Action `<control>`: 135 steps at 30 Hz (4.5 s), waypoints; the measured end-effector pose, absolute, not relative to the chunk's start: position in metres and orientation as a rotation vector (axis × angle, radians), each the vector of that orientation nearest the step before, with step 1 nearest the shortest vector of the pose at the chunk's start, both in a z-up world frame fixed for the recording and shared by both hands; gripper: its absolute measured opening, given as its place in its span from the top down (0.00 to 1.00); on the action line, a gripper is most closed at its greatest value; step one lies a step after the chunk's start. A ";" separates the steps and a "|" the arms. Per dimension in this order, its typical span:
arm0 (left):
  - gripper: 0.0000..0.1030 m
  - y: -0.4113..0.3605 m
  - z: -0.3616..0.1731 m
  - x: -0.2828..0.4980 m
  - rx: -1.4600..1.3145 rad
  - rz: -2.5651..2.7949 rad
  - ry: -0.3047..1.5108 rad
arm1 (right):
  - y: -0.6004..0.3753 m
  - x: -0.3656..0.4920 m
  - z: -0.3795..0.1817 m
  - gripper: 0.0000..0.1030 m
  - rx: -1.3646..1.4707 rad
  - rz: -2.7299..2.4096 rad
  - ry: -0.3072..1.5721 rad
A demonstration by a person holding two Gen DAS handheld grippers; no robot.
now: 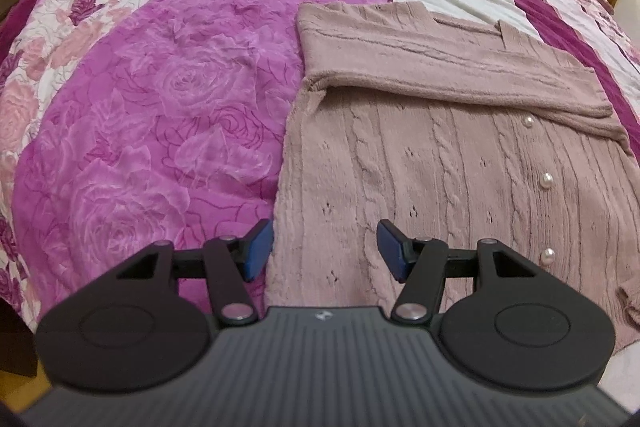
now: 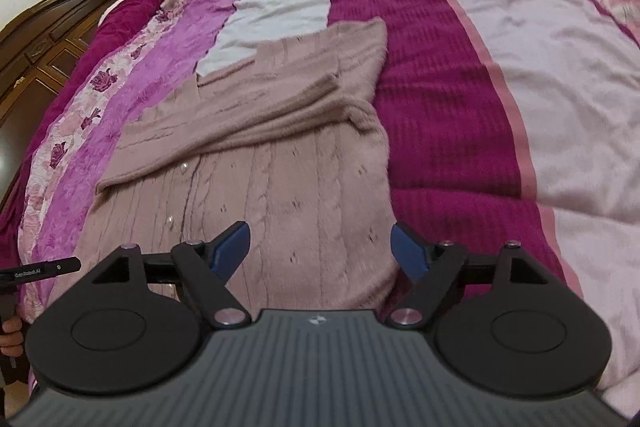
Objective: Fold small clothes
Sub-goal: 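Move both open grippers over the cardigan to its ribbed hem, then grasp the ribbed hem with both grippers, fold it up over the sleeves, release, then grasp the folded hem again with both grippers, fold it further, release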
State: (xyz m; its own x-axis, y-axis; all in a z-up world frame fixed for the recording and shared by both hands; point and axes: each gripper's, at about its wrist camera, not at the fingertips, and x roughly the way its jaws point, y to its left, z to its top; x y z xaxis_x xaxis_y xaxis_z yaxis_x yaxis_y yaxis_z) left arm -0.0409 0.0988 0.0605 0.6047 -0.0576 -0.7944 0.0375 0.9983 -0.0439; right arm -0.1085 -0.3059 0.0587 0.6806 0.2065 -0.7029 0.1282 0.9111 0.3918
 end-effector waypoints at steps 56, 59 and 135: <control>0.88 0.118 0.074 -0.038 -0.448 -0.413 0.838 | -0.326 -0.074 0.037 0.87 0.753 0.449 0.714; 0.88 0.124 0.091 -0.034 -0.502 -0.383 0.771 | -0.337 -0.072 0.049 0.87 0.798 0.456 0.617; 0.74 0.106 0.066 0.077 -0.353 -0.083 0.772 | -0.254 0.059 0.060 0.41 0.374 -0.072 0.614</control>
